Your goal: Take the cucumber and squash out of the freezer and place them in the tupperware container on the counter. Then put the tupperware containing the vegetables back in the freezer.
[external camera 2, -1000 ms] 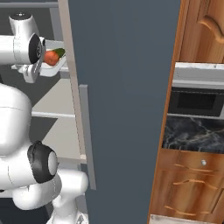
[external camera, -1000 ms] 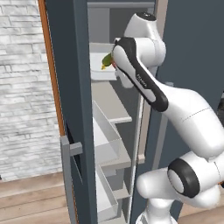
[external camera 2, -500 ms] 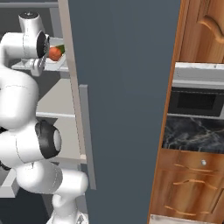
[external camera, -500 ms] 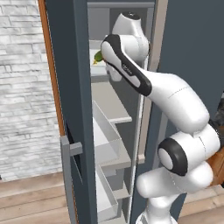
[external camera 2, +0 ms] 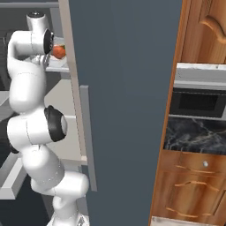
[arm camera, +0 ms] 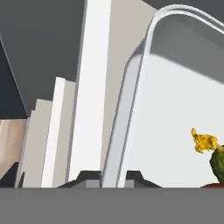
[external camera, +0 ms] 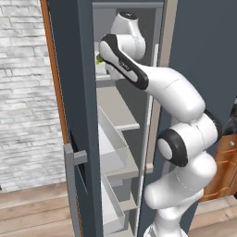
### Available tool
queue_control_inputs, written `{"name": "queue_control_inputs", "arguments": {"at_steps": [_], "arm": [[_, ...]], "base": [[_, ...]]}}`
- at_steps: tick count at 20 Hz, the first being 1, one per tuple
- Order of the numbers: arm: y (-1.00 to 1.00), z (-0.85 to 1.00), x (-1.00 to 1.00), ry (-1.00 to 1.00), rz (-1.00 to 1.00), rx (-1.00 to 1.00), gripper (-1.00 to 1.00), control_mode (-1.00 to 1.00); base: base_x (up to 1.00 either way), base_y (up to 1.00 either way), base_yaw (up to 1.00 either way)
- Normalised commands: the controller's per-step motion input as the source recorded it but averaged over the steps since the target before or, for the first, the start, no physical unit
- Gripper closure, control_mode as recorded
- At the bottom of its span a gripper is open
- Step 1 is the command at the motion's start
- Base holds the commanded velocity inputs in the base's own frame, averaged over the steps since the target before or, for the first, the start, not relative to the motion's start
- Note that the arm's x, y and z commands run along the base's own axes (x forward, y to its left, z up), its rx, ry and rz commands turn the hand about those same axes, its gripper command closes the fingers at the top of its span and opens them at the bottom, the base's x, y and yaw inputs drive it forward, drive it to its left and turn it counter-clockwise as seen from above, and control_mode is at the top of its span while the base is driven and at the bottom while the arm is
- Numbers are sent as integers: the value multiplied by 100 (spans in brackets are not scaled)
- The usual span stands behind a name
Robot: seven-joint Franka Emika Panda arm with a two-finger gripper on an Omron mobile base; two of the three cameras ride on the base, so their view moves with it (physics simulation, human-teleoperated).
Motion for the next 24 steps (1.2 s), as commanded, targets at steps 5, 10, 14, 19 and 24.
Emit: {"name": "queue_control_inputs", "arguments": {"at_steps": [5, 10, 14, 19, 24], "arm": [[13, -7, 57, 0, 0, 0, 100, -100], [13, -12, 42, 0, 0, -1, 100, -100], [9, -1, 33, 0, 0, 0, 100, -100], [9, -4, 15, -4, 0, 0, -100, -100], [0, -1, 0, -6, 0, 0, -100, -100]], "base": [[0, 0, 0], [0, 0, 0], [0, 0, 0], [0, 0, 0], [0, 0, 0]]}}
